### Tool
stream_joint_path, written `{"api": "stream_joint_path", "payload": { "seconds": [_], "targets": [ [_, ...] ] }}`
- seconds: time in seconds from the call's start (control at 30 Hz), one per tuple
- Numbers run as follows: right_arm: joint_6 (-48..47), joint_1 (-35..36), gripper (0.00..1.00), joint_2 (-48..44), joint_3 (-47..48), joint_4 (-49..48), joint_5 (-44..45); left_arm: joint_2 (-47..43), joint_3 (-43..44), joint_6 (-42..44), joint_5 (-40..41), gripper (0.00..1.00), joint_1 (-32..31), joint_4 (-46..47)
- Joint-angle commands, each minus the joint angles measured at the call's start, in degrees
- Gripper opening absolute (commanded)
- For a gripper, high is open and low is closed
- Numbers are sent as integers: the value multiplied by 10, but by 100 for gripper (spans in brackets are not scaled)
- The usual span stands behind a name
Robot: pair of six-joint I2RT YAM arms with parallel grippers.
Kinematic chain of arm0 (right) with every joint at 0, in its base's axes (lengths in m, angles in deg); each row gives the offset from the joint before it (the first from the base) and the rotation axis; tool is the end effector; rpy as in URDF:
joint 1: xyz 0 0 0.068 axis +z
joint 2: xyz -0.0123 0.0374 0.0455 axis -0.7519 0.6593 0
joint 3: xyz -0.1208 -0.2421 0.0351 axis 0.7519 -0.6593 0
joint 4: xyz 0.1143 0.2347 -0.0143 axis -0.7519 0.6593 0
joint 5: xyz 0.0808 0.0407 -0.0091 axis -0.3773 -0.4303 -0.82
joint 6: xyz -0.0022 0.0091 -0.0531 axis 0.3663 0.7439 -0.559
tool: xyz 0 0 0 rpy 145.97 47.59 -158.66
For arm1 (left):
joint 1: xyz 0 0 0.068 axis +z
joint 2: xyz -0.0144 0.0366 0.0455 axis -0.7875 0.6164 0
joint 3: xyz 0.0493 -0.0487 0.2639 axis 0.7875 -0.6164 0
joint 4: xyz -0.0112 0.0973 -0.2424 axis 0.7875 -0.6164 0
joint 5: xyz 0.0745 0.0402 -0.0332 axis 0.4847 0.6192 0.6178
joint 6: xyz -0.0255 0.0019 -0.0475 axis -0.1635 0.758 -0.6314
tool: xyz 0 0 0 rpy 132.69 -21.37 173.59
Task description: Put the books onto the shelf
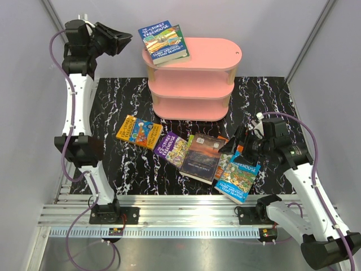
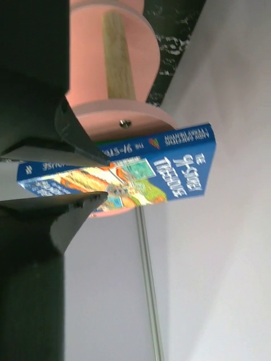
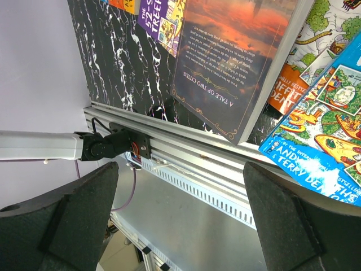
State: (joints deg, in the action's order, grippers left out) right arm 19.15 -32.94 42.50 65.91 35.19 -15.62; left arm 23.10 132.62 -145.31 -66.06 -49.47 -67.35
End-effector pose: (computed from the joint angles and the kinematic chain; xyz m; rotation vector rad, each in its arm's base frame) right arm 0.1493 0.0597 0.3264 0.2307 2.4978 1.0026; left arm 0.4252 0.0009 0.4884 -0.6741 1.7603 -1.2146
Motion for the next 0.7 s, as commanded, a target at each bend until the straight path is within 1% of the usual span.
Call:
{"api": "stream_joint_path", "payload": {
  "seconds": [0.0,0.03,0.07,0.27,0.43,0.67],
  "targets": [
    [-6,0,100,4,5,-10,3,-7,12,-21,-4,24,-5,85],
    [-4,0,100,5,5,-12,3,-1,21,-22,-6,21,-5,87],
    [-3,0,100,6,3,-17,3,5,29,-23,-7,19,-5,84],
    [-1,0,100,16,5,-22,7,31,41,-23,-3,15,-8,70],
    [-1,0,100,24,9,-26,10,43,37,-15,2,15,-9,67],
    [-12,0,100,36,16,-20,17,65,36,-21,-3,15,-17,107]
  ]
}}
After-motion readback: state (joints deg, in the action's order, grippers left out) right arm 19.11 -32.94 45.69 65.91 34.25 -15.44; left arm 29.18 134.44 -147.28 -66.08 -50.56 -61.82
